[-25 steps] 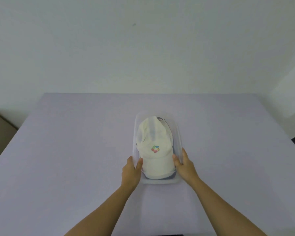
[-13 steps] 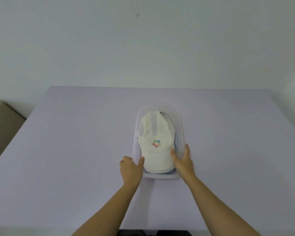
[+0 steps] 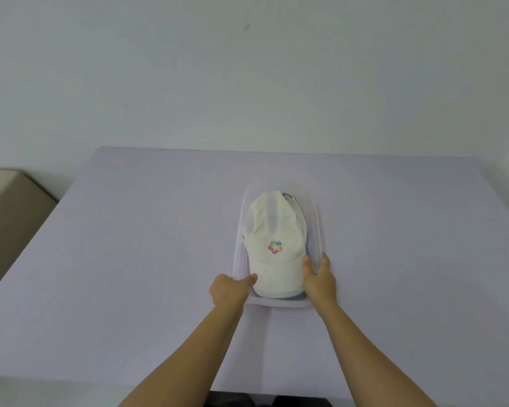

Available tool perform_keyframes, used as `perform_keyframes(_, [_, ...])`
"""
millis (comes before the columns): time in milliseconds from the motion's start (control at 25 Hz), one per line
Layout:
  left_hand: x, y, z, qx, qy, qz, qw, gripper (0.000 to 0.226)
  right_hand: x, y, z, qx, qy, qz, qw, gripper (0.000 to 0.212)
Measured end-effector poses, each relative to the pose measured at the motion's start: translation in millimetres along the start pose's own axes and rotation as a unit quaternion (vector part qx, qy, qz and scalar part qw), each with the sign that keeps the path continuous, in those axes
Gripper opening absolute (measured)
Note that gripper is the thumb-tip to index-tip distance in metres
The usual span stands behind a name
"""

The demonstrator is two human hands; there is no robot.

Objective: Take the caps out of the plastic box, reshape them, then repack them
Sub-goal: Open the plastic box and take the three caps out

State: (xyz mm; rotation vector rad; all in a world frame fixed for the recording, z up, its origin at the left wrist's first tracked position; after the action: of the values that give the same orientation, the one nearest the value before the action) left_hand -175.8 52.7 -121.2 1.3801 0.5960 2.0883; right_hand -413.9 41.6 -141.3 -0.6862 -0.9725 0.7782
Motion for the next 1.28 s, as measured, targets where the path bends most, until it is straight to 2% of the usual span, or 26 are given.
perform_keyframes(280, [1,3,1,0.055,-0.019,0.026,0.998,0.045,1,-2,1,-0.031,-0.008,-0.002,0.999,0.068])
perform_keyframes(360, [1,1,0,0.065,-0.017,0.024,0.997,0.035,4,-3,3,-0.05,-0.016,-0.009,0.999,0.068])
perform_keyframes(400, [3,0,0,0.075,-0.013,0.025,0.997,0.036,6,-4,4,-0.059,-0.023,-0.011,0.998,0.067])
perform_keyframes(480, [7,-7,0,0.09,-0.009,0.032,0.995,0.054,9,-6,5,-0.076,-0.038,-0.012,0.996,0.065])
perform_keyframes(560, [16,-7,-4,0.141,-0.014,-0.002,0.99,0.052,10,-9,7,-0.094,-0.051,-0.016,0.994,0.061])
perform_keyframes(640, [28,4,-13,0.226,-0.053,-0.046,0.972,0.047,8,-9,8,-0.129,-0.057,-0.024,0.99,0.061])
perform_keyframes(720, [33,19,-18,0.331,-0.101,-0.088,0.934,0.051,6,-4,6,-0.201,-0.057,-0.041,0.977,0.068])
perform_keyframes(800, [28,32,-6,0.385,-0.103,-0.116,0.91,0.053,5,1,7,-0.241,-0.053,-0.05,0.968,0.077])
perform_keyframes(880, [14,40,22,0.424,-0.087,-0.129,0.892,0.054,7,4,5,-0.198,-0.06,-0.045,0.977,0.071])
perform_keyframes(1000, [-21,43,83,0.447,-0.067,-0.151,0.879,0.053,13,6,-1,-0.045,-0.063,-0.026,0.997,0.056])
perform_keyframes(1160, [-65,10,159,0.424,-0.032,-0.131,0.896,0.057,12,9,2,0.014,-0.014,-0.001,1.0,0.05])
perform_keyframes(1280, [-81,-22,163,0.404,-0.033,-0.094,0.909,0.053,8,13,1,0.042,-0.001,-0.007,0.999,0.052])
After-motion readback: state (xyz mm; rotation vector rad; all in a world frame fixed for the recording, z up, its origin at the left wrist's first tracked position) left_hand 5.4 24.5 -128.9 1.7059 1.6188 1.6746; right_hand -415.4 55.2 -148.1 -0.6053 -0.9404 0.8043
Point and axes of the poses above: each hand's wrist, its own x-axis away from the middle knuckle, its own z-axis out of the back of the hand, y = z × x, the point moved 9 cm from there along -x, towards the middle knuckle, and after that the axes turned 5 degrees about -y, right-handed, at the moved point
